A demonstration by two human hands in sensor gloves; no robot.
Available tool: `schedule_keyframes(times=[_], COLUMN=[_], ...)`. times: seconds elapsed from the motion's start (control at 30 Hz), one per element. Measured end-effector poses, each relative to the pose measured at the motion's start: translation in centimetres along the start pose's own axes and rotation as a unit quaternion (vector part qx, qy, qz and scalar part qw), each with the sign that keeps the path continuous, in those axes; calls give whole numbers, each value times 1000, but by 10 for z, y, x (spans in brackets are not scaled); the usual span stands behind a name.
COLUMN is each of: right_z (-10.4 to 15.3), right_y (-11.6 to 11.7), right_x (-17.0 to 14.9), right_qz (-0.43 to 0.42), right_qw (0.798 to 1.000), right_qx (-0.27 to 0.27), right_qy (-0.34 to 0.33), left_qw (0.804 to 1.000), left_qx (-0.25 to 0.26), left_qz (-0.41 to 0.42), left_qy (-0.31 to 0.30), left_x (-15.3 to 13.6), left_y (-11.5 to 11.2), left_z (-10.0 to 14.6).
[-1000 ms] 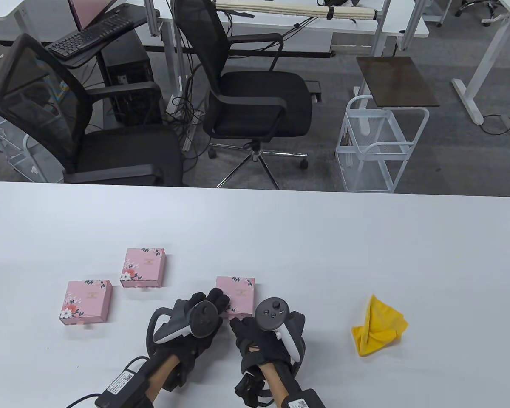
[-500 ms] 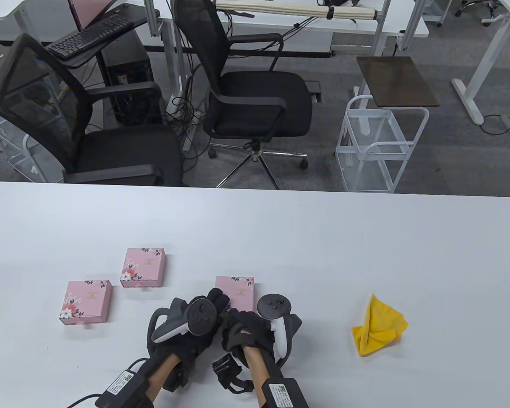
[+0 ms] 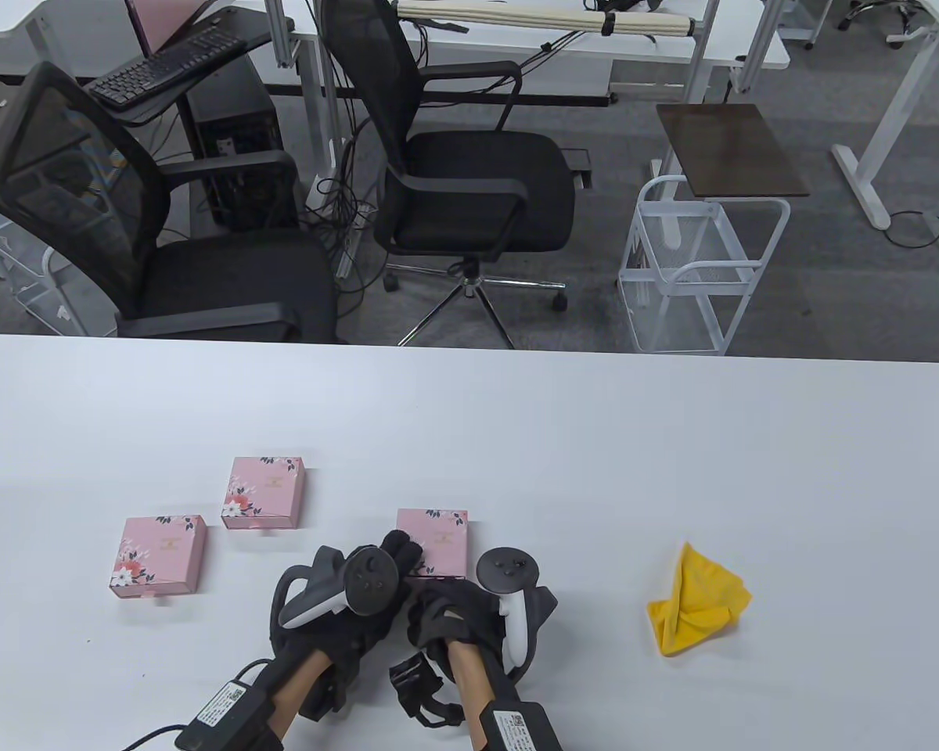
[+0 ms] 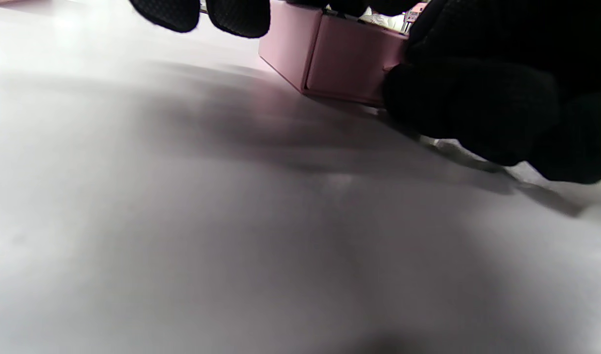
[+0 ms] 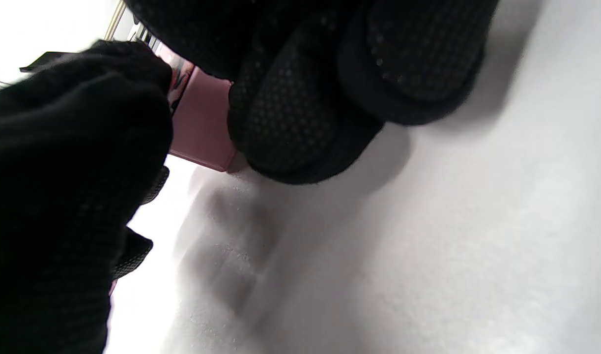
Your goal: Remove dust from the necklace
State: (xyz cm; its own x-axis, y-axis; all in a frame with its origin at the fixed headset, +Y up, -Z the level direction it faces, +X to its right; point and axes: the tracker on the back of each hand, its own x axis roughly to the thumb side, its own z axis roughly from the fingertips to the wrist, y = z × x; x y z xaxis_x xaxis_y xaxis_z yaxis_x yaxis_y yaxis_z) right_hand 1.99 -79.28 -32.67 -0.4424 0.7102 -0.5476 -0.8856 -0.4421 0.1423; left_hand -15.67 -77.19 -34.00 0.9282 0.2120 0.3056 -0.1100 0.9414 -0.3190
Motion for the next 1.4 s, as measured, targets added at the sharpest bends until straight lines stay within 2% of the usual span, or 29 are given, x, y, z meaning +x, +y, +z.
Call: schedule_keyframes(times=[0.57, 0.87, 1.4], right_z=[24, 38, 48], right_y=[0, -1, -5], right_x=[-19, -32, -42], right_qz=[23, 29, 32], right_qw=[999, 998, 996], right_qx=[23, 53, 78], right_qy=[-7, -3, -7], left_qw=[1000, 1000, 1000], left_qx=[-2, -7, -7], left_qz=[-4, -6, -26], left_qy=[6, 6, 10], left_x=[1, 2, 5], left_y=[1, 1, -2], left_z=[-1, 0, 1])
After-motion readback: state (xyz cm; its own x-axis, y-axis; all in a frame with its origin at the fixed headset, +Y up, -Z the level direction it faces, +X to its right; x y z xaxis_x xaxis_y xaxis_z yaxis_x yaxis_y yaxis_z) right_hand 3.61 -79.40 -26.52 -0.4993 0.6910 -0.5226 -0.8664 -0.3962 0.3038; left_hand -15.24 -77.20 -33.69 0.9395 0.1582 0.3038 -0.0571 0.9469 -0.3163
